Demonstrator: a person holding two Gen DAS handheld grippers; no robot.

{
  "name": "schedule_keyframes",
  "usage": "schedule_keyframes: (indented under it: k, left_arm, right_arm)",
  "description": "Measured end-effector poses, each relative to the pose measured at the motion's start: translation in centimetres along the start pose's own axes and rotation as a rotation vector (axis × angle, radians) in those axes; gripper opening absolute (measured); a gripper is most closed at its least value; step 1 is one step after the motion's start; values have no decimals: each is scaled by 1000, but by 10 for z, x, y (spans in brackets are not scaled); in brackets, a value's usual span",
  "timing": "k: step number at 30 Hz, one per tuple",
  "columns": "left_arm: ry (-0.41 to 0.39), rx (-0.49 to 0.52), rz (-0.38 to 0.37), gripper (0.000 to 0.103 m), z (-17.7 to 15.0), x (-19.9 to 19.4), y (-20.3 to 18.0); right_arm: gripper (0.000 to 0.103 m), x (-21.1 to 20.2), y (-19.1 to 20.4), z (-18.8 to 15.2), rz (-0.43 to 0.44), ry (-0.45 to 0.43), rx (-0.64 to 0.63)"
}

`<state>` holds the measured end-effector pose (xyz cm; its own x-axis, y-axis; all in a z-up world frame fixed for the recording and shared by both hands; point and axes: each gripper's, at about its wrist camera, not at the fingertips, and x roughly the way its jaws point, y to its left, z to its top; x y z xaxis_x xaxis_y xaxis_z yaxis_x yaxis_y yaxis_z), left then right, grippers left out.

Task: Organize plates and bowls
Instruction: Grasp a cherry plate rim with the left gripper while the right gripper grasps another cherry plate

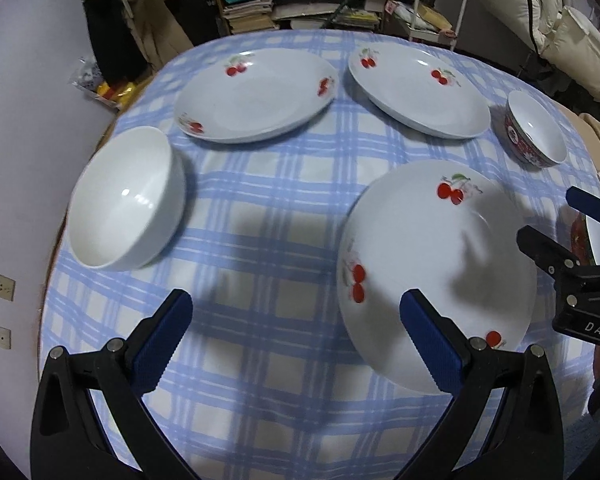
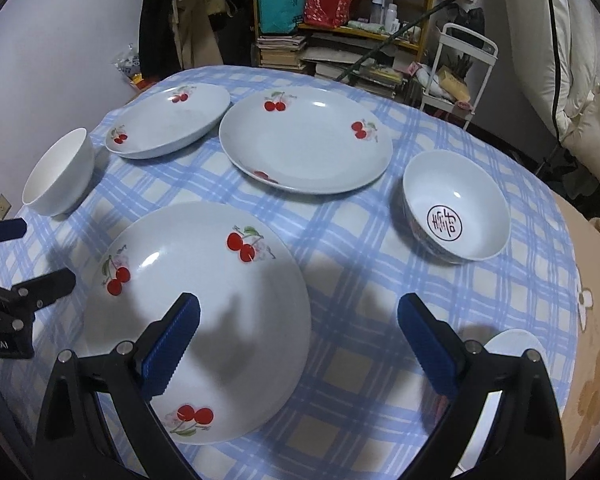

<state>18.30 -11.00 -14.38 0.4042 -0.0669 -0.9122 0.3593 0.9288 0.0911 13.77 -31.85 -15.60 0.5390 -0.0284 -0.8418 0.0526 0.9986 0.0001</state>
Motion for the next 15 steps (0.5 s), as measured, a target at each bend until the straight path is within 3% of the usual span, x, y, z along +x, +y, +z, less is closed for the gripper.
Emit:
schedule_keyframes:
  k: [2, 6, 8, 15]
  left_arm:
    - [7, 5, -15, 92, 0, 3, -2]
    - [28, 1, -50, 80, -2, 11, -3]
    - [41, -1, -74, 71, -3, 15, -2]
    - [89, -49, -157, 45, -4, 29, 3]
  right_arm:
    - [93, 1, -1, -1, 6, 2, 1]
    - [85, 8, 0, -2, 6, 31, -5]
    - [71, 12, 0, -4, 20, 53, 0]
    - [55, 21, -4, -9, 42, 104, 28]
